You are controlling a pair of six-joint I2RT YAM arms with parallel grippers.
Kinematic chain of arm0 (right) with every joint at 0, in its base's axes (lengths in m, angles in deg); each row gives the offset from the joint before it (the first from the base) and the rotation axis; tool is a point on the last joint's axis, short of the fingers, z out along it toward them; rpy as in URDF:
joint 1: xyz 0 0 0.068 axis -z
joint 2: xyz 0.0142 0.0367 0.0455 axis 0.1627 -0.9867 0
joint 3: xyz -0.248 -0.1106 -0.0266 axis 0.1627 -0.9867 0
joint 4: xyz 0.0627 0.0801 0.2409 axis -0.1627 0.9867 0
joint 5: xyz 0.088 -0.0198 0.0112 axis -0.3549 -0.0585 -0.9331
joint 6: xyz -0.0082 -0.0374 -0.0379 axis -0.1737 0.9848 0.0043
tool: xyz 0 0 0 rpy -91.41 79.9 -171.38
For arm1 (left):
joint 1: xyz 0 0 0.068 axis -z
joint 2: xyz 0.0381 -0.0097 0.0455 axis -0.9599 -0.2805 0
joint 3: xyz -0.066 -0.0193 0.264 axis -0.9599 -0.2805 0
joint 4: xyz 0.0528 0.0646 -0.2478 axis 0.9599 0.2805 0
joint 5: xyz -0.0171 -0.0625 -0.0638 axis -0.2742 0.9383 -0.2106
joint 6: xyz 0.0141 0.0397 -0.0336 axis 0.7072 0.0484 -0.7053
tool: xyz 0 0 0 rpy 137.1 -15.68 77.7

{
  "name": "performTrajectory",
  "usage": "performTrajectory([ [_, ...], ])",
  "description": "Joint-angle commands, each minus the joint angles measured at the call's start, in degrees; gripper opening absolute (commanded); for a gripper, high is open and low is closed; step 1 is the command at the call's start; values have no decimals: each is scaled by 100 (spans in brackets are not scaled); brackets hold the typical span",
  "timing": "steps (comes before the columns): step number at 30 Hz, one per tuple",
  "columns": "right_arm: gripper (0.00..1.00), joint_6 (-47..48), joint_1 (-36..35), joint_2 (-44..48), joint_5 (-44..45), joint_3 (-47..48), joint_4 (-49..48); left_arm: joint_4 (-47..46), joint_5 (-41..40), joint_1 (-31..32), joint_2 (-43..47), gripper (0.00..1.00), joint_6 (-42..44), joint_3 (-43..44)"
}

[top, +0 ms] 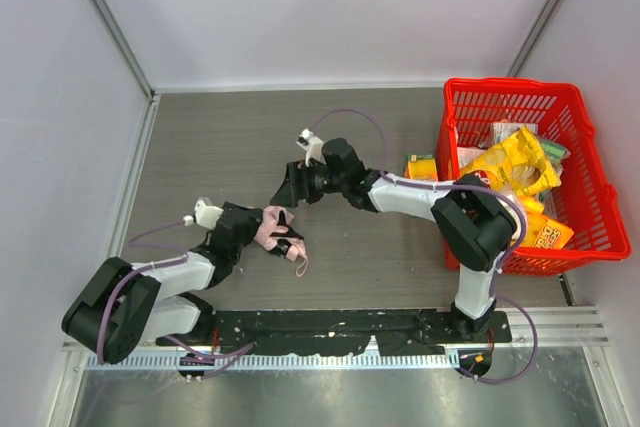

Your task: Put away the umbrella

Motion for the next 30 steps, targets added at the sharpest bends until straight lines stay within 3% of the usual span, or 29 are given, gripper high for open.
performTrajectory([
  [1,79,-597,-237,-265,-623,42,-949,642,-250,-17,47,0,166,-265],
  [5,80,-414,-447,-625,-605,270,-818,510,-241,-8,197,0,78,-362],
  [9,79,474,-755,-740,-25,464,218,624,-188,0,276,0,-80,-292],
  [21,75,1326,-1194,-995,256,683,675,404,31,-8,-58,0,-414,-221],
  [25,70,1617,-1283,-1074,827,780,827,422,84,-8,-49,0,-458,-204],
  [30,61,1863,-1335,-1241,837,1017,993,369,207,-8,30,0,-678,-283],
])
